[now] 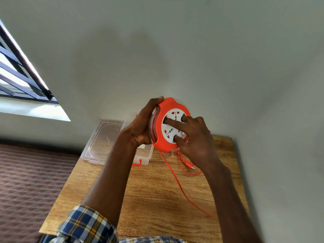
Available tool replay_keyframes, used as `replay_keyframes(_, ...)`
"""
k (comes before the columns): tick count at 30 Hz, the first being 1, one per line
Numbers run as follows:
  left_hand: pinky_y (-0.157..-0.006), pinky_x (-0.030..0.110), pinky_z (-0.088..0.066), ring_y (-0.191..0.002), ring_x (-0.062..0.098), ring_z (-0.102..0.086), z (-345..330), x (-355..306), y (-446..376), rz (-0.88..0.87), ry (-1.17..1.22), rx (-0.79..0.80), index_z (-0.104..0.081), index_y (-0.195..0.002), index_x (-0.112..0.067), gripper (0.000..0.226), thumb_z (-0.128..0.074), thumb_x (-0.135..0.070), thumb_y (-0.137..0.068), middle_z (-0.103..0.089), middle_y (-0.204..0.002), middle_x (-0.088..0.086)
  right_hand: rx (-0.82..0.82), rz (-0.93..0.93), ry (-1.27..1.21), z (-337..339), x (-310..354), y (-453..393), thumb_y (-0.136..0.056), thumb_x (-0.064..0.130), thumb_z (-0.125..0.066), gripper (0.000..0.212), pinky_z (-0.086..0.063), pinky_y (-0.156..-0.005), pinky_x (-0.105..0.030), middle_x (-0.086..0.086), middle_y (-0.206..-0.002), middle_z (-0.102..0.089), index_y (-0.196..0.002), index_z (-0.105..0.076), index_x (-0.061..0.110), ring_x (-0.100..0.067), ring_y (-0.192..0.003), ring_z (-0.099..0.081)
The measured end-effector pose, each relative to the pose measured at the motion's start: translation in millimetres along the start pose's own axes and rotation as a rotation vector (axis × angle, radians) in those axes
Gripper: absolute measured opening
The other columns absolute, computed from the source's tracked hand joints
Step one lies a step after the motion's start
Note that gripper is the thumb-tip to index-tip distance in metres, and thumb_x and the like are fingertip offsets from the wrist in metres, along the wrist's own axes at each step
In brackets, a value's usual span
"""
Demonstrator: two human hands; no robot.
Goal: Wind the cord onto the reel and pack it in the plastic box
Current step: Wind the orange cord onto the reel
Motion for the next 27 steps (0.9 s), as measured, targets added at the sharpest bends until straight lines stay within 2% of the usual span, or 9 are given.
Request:
replay_keyframes(5,-0.091,0.047,-0.061,-0.108,0.033,-0.075,-4.8,-1.8,0.4,-0.017,0.001,-0.019,-0.077,-0.129,-0.019,0.067,-0.049,-0.071,-0.097,-0.076,-0.125,0.015,-0.083,-0.069,-0.015,5.8,2.9,3.4,-0.087,0.032,-0.075,0.063,-0.057,-0.083,-0.040,0.005,-0.137,-0.064,-0.142,-0.050,0.051,-0.019,-0.113,-0.053)
replay_keyframes(10,-0.096,0.049,-0.060,-0.108,0.034,-0.074,-11.8,-0.1,-0.2,-0.019,0.023,-0.011,-0.076,-0.127,-0.015,0.065,-0.051,-0.068,-0.099,-0.075,-0.123,0.017,-0.249,-0.324,-0.132,10.1,-4.4,9.0,-0.074,0.075,-0.062,0.071,-0.058,-0.073,-0.027,0.007,-0.110,-0.077,-0.138,-0.057,0.045,-0.014,-0.095,-0.073)
replay_keyframes(12,-0.092,0.048,-0.062,-0.104,0.033,-0.076,-15.4,3.1,-0.2,0.009,0.007,0.005,-0.079,-0.122,-0.015,0.066,-0.051,-0.069,-0.098,-0.078,-0.118,0.015,-0.297,-0.428,-0.148,8.1,-7.0,9.9,-0.075,0.080,-0.058,0.074,-0.050,-0.071,-0.023,0.006,-0.118,-0.075,-0.135,-0.061,0.036,-0.017,-0.100,-0.073)
replay_keyframes(15,-0.089,0.048,-0.062,-0.102,0.032,-0.077,-15.7,5.8,-0.3,0.021,0.003,-0.003,-0.081,-0.119,-0.016,0.066,-0.051,-0.071,-0.097,-0.078,-0.116,0.014,-0.270,-0.456,-0.105,6.1,-6.4,8.8,-0.082,0.078,-0.058,0.073,-0.053,-0.074,-0.026,0.004,-0.126,-0.072,-0.138,-0.060,0.032,-0.020,-0.103,-0.072)
replay_keyframes(18,-0.091,0.049,-0.062,-0.106,0.034,-0.075,-11.4,2.6,0.0,0.002,0.016,-0.024,-0.079,-0.124,-0.017,0.067,-0.049,-0.071,-0.097,-0.077,-0.122,0.015,-0.299,-0.380,-0.113,14.0,-1.2,14.0,-0.089,0.074,-0.054,0.065,-0.059,-0.073,-0.030,0.004,-0.105,-0.079,-0.140,-0.058,0.034,-0.016,-0.088,-0.076)
replay_keyframes(20,-0.090,0.049,-0.062,-0.107,0.033,-0.075,-8.1,-0.4,0.5,-0.010,0.029,-0.030,-0.078,-0.125,-0.018,0.066,-0.049,-0.071,-0.098,-0.076,-0.124,0.014,-0.362,-0.297,-0.114,25.7,0.7,16.1,-0.094,0.064,-0.059,0.050,-0.058,-0.068,-0.024,0.008,-0.095,-0.079,-0.136,-0.061,0.038,-0.010,-0.080,-0.074)
replay_keyframes(21,-0.090,0.049,-0.062,-0.107,0.033,-0.076,-6.1,-1.3,0.9,-0.013,0.034,-0.032,-0.079,-0.124,-0.018,0.066,-0.049,-0.071,-0.098,-0.077,-0.123,0.014,-0.356,-0.236,-0.114,29.1,0.9,14.5,-0.095,0.057,-0.062,0.043,-0.056,-0.069,-0.022,0.011,-0.102,-0.077,-0.134,-0.062,0.039,-0.008,-0.084,-0.072)
replay_keyframes(24,-0.093,0.051,-0.060,-0.109,0.034,-0.074,-2.5,0.2,2.1,0.001,0.045,-0.005,-0.077,-0.128,-0.018,0.068,-0.047,-0.072,-0.099,-0.076,-0.125,0.014,-0.171,-0.054,-0.124,21.5,2.9,4.3,-0.093,0.037,-0.072,0.043,-0.055,-0.086,-0.029,0.015,-0.139,-0.058,-0.134,-0.061,0.045,-0.010,-0.119,-0.057)
replay_keyframes(27,-0.092,0.051,-0.061,-0.108,0.033,-0.075,2.1,2.7,1.5,0.013,0.036,-0.020,-0.076,-0.129,-0.019,0.070,-0.044,-0.073,-0.099,-0.076,-0.125,0.014,-0.053,-0.027,-0.137,10.9,3.9,0.8,-0.093,0.023,-0.073,0.049,-0.050,-0.093,-0.031,0.012,-0.149,-0.048,-0.133,-0.060,0.049,-0.013,-0.133,-0.045)
Point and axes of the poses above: each hand's wrist, its own y-axis away from the middle knuckle, its own z-axis out of the back of the hand, x = y × z, the point moved 8 cm from there along -y, towards the middle knuckle
